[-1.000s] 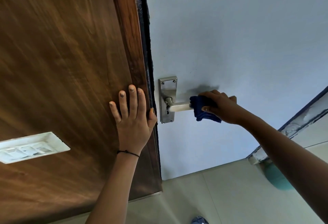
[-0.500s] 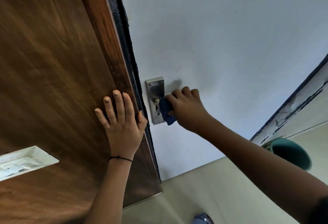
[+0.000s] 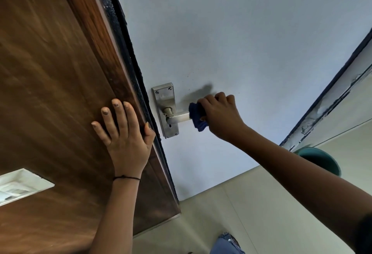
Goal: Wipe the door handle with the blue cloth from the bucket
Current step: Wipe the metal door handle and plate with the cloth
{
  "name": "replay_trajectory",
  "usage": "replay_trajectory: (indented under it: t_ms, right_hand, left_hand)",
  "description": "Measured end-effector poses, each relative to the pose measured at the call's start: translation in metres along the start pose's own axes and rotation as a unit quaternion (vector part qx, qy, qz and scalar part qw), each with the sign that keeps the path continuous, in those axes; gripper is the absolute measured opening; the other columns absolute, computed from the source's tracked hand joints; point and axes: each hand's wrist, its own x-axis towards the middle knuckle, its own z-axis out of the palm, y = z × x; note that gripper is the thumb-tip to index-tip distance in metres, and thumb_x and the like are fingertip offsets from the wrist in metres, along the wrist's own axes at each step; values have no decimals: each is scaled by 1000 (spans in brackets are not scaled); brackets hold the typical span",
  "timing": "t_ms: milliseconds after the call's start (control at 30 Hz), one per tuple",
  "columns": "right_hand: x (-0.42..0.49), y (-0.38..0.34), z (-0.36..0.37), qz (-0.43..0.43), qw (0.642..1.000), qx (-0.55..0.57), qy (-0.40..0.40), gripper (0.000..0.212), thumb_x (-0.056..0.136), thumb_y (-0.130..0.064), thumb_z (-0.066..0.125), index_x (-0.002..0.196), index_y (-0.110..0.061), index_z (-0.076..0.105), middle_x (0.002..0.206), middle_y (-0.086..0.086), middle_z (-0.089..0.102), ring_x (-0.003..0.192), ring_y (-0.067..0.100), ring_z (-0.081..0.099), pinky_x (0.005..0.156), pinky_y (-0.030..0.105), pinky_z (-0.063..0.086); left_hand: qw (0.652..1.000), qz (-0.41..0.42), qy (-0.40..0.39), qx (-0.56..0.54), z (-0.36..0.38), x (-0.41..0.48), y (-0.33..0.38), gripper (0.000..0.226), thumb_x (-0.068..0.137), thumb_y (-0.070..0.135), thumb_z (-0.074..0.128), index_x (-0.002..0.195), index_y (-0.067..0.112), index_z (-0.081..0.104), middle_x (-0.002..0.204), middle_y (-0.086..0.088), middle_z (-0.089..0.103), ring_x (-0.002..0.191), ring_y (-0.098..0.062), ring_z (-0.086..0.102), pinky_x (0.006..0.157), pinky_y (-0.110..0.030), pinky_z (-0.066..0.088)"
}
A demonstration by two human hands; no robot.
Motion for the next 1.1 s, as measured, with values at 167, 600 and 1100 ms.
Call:
replay_trajectory:
  t_ms: [167,600,1100]
  right_hand:
    - [-2,11,4,41,997,62,-28,43,85,-16,58,127,-17,49,122,3,59,106,32,50,85,38,31]
    - [-62,-4,43,361,645,673,18,32,94,-11,51,126,-14,53,121,15,61,116,30,57,94,43,48]
    - [-25,-78,33,364,432,825,20,33,99,-25,43,128,-12,52,127,13,61,117,29,59,82,33,55]
  left_hand:
    - [1000,2,-9,1,-2,1,0,74,95,35,37,150,13,-9,156,0,-26,143,-20,-24,116,-43,-14]
    - [1000,6,-6,11,-1,0,-1,76,94,34,38,150,12,-10,156,-2,-25,143,-21,-23,116,-43,-15]
    - [1000,11,-7,3,-1,0,-1,76,94,34,37,149,12,-10,156,-1,-26,143,-20,-24,116,-43,-15]
